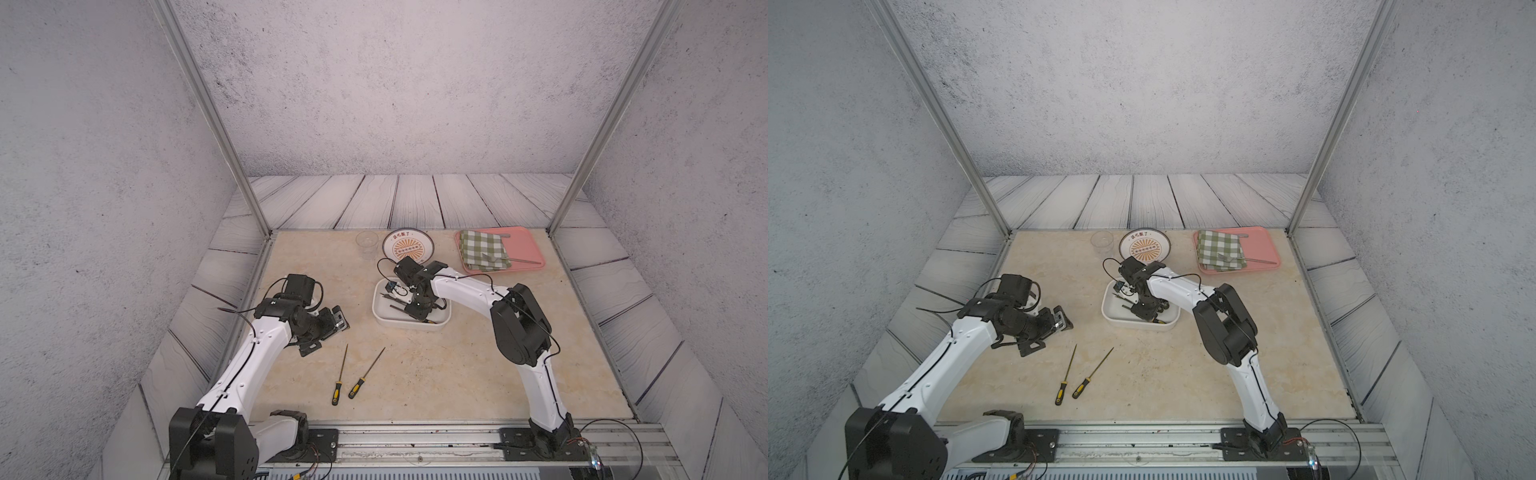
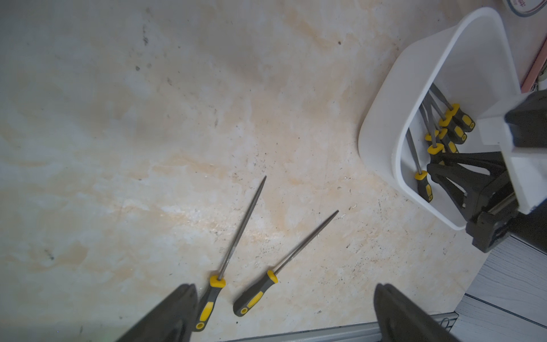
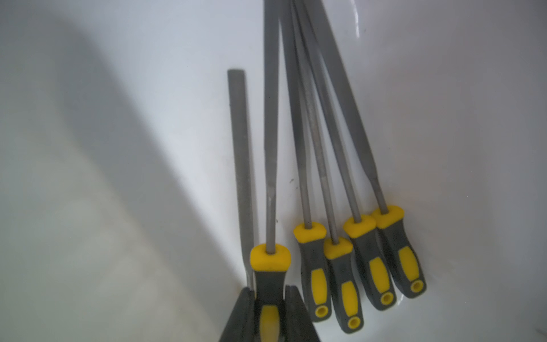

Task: Put the file tool into the storage box
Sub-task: Place the file tool in the storage box.

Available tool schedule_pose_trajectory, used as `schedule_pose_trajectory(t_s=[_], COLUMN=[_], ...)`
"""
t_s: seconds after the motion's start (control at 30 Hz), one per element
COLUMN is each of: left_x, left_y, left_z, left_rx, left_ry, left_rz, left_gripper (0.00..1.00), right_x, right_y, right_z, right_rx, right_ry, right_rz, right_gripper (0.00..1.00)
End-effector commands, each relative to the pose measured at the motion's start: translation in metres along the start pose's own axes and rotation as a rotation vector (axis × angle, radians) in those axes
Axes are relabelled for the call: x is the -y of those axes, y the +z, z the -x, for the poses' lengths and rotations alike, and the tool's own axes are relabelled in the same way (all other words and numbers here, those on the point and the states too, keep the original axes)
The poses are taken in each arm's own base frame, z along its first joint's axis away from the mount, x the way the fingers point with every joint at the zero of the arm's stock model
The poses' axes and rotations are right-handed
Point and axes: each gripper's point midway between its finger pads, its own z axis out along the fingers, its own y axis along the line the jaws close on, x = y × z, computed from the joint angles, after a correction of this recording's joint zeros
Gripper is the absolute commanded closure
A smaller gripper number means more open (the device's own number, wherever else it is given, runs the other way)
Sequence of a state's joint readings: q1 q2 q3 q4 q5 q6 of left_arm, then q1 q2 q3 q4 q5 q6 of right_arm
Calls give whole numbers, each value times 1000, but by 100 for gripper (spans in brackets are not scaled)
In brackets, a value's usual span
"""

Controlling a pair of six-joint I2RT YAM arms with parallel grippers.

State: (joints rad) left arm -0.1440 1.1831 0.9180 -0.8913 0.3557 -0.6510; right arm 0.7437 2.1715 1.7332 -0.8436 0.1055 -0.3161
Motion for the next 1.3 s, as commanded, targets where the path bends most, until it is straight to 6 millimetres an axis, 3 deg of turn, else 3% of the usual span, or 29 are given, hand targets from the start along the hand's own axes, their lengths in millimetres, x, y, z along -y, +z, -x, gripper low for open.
schedule_pose_trajectory(t_s=[0.0, 0.2, 0.4, 0.47, 0.6, 0.77, 0.93, 1.07, 1.27], left_x=[-2, -1, -1, 0, -5, -7, -6, -7, -6], left_y=[2, 4, 5, 4, 4, 6, 4, 4, 2], left_z=[1, 3, 4, 4, -2, -17, -28, -38, -47], left_rx=[-7, -5, -12, -14, -31, -84, -71, -83, -57], left_ry=[2, 0, -1, 2, 14, 32, 30, 11, -2], left_rz=[2, 0, 7, 9, 21, 4, -48, -63, -84], left_gripper=[2, 2, 2, 2, 2, 2, 2, 2, 2], right_x=[6, 10, 13, 16, 24, 30, 36, 16, -5], right_y=[11, 20, 15, 10, -12, -53, -98, -118, -131], right_z=[-3, -6, -4, -1, 5, 13, 10, 6, -3], right_rx=[-27, -48, -40, -32, 6, 87, 171, 240, 257], right_ry=[-32, -43, -17, -3, 41, 153, 373, 472, 584], right_rz=[-31, -57, -70, -81, -111, -127, -141, -29, 87], right_gripper=[86, 81, 54, 50, 47, 44, 44, 44, 44])
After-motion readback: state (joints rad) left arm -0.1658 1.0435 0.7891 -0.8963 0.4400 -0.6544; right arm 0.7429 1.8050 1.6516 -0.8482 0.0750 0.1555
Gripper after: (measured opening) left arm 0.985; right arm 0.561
